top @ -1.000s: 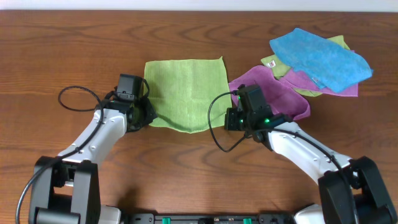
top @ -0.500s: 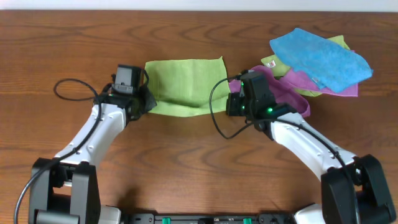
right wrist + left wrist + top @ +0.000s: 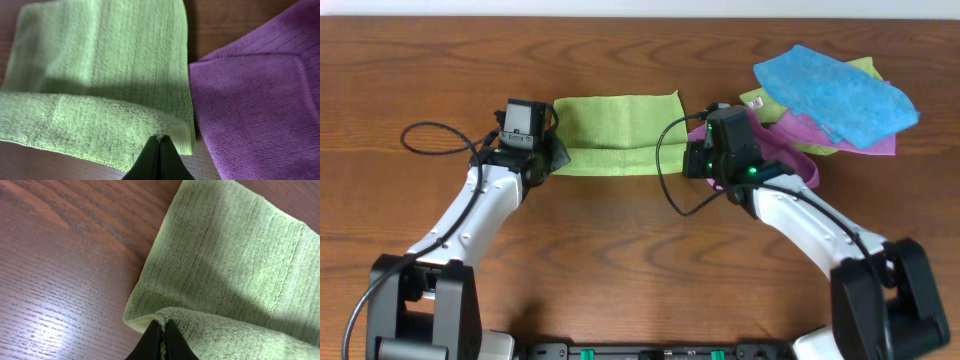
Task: Fold the cloth
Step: 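Lift both corners and fold the near half away onto the far half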
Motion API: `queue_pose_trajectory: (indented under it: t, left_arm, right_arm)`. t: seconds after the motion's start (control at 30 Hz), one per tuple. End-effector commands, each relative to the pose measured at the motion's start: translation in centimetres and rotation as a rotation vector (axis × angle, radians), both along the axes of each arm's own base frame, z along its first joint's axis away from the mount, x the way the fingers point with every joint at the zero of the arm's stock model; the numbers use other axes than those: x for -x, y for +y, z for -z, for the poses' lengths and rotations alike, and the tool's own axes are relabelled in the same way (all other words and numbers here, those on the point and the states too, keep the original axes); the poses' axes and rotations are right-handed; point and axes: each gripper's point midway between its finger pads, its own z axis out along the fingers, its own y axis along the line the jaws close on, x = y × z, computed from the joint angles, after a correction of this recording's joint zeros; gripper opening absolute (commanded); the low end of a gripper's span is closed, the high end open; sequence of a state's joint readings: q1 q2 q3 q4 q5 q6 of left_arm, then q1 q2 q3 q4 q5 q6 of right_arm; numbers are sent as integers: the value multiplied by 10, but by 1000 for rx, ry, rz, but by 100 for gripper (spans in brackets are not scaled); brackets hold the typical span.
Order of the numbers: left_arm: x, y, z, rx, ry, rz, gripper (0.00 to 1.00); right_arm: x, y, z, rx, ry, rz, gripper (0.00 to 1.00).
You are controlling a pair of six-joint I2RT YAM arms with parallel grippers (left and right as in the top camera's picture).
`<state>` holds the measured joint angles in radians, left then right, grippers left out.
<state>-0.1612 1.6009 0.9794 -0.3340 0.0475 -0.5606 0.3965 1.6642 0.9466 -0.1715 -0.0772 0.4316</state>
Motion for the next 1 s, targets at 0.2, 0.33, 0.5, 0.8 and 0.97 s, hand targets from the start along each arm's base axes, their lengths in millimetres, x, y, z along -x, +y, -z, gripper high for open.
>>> queue_pose_trajectory:
  t: [0.2, 0.33, 0.5, 0.8, 0.97]
  left_arm:
    - [-14, -3, 11, -5, -1, 7, 6]
    - [-21, -4, 7, -4, -19, 2, 6]
    - [-33, -1, -5, -17, -60, -11, 6]
    - [-44, 5, -6, -54, -84, -33, 6]
    - [-52, -1, -3, -35, -78, -19, 6]
  right_arm:
    - [-28, 3, -18, 2, -62, -11, 2]
    - [-34, 6, -21, 3, -73, -15, 1]
    - [-42, 10, -9, 7, -51, -19, 2]
    - [-54, 15, -10, 12, -63, -28, 2]
    - [-60, 16, -18, 19, -88, -37, 2]
